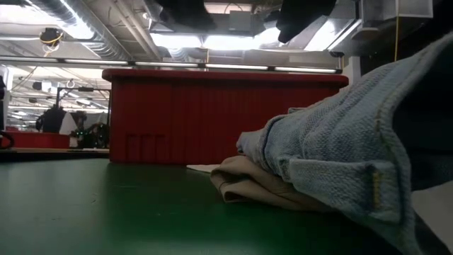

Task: Fold Laundry from Bin
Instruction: Fold the green polo shirt

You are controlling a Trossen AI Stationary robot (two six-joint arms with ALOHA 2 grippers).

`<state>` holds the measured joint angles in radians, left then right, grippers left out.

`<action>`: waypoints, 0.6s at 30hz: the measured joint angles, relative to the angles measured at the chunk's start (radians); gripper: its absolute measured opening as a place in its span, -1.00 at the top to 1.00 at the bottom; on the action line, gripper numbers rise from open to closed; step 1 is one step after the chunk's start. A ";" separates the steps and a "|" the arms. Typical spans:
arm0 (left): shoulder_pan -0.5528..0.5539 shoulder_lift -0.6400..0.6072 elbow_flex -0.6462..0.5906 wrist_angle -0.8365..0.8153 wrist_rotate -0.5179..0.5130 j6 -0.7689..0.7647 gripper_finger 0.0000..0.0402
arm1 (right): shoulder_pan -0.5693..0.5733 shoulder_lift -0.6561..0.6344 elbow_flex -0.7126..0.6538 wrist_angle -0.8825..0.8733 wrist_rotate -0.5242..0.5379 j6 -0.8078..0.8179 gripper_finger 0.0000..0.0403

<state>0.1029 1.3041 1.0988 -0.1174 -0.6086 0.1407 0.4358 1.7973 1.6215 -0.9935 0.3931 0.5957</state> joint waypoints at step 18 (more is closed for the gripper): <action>0.552 0.036 0.000 -0.151 0.247 -0.078 0.10 | 0.000 0.000 0.000 -0.003 0.022 -0.002 0.11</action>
<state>0.6546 1.3397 1.0988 -0.2685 -0.3615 0.0630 0.4362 1.7977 1.6215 -0.9962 0.4152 0.5934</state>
